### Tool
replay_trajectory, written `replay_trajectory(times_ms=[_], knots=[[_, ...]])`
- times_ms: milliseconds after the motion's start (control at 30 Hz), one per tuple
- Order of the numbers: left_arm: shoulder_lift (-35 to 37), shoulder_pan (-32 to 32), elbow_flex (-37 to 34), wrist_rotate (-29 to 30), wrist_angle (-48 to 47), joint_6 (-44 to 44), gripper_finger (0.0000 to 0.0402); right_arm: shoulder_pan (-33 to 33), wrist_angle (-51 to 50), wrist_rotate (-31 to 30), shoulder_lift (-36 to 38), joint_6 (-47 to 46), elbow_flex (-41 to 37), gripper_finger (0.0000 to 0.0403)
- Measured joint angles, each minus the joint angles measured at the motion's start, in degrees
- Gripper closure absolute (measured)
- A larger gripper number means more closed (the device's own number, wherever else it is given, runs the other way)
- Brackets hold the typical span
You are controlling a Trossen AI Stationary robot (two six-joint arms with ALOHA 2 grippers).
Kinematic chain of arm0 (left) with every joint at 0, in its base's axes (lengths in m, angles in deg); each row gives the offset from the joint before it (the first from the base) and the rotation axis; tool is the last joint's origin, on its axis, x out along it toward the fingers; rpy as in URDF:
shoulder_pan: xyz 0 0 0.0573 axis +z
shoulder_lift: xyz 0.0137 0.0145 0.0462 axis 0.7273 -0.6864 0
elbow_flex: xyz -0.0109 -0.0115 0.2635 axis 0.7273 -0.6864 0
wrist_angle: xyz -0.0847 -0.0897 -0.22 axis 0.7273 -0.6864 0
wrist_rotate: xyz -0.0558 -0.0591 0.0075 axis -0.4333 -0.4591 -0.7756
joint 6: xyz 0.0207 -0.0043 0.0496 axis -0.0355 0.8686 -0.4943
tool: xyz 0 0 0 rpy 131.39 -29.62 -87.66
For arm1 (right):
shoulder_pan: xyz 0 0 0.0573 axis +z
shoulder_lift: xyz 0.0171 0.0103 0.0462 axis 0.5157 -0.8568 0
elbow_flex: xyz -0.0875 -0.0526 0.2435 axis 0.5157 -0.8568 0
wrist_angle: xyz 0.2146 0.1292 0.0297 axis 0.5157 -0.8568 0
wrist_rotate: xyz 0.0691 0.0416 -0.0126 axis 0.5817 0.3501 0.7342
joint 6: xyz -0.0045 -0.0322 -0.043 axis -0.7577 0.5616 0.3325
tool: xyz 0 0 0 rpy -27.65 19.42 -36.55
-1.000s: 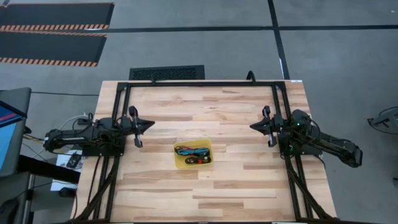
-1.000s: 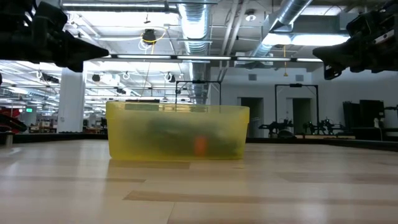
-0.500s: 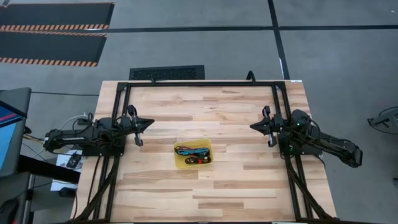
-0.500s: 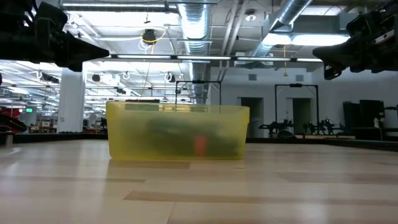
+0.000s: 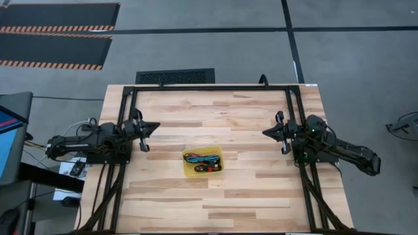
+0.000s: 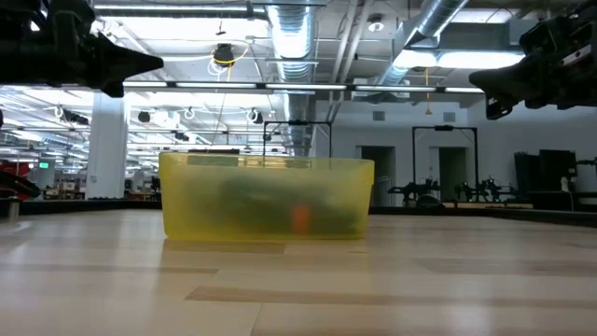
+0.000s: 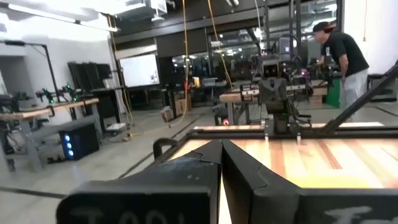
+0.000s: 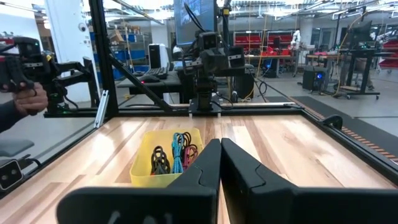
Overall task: Pick and place USB-C Cables
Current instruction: Return to Home Position
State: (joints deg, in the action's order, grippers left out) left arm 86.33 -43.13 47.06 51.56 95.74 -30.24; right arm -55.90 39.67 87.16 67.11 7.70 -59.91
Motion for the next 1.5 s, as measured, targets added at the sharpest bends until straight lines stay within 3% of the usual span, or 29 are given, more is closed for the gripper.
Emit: replay_trajectory(times_ms=[333,600,1500], knots=[[0.0,0.0,0.0,-0.4,-6.7,3.9,0.0401,0.0,0.0,0.0,0.0,0.0,0.0,0.0369],[-0.4,0.0,0.0,-0.2,-6.5,8.8,0.0401,0.0,0.0,0.0,0.0,0.0,0.0,0.0369],[-2.6,0.0,0.0,0.0,-6.5,8.7,0.0401,0.0,0.0,0.0,0.0,0.0,0.0,0.0369]])
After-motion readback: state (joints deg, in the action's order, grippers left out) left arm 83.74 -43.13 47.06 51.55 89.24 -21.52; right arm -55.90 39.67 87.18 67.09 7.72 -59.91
